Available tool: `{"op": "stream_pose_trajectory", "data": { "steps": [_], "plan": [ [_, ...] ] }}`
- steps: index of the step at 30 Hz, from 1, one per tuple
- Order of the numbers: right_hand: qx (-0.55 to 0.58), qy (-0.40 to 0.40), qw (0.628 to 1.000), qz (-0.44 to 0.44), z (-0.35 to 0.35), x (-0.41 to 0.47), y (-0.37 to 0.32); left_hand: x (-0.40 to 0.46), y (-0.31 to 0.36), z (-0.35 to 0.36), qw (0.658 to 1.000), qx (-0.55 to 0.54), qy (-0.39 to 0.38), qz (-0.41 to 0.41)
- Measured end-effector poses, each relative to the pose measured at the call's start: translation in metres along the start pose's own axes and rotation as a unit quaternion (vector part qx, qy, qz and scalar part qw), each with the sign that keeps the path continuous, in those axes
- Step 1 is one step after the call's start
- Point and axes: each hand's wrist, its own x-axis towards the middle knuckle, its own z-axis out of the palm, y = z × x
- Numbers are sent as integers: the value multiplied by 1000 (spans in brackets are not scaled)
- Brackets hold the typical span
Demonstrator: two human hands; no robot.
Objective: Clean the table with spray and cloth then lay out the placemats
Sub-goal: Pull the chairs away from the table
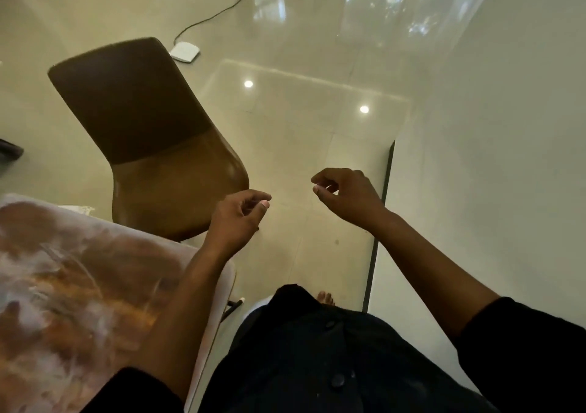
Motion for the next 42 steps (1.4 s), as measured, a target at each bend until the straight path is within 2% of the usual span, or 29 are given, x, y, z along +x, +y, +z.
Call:
{"op": "stream_pose_trajectory", "data": {
  "steps": [9, 15, 20, 28, 35, 37, 39, 42],
  "plan": [
    [-9, -40, 998, -48, -35, 168, 19, 147, 23, 10, 996, -61, 46, -51],
    [-24, -73, 995, -60, -49, 300, 3, 270, 41, -4, 982, -131, 103, -86],
    [-31, -90, 993, -72, -52, 406, -18, 364, 37, -36, 985, -96, 113, -93],
    [-50, -177, 972, -148, -17, 553, -58, 454, 21, -88, 968, -91, 177, -154],
    [-53, -262, 930, -252, 20, 683, -110, 516, 2, -121, 929, -74, 272, -239],
    [-77, -323, 899, -287, 32, 723, -132, 532, -1, -129, 894, -102, 326, -291],
    [-79, -331, 886, -315, 33, 734, -137, 535, 0, -127, 883, -125, 338, -301],
    [-105, -383, 839, -372, 55, 784, -172, 561, -9, -132, 815, -198, 432, -332]
  ]
}}
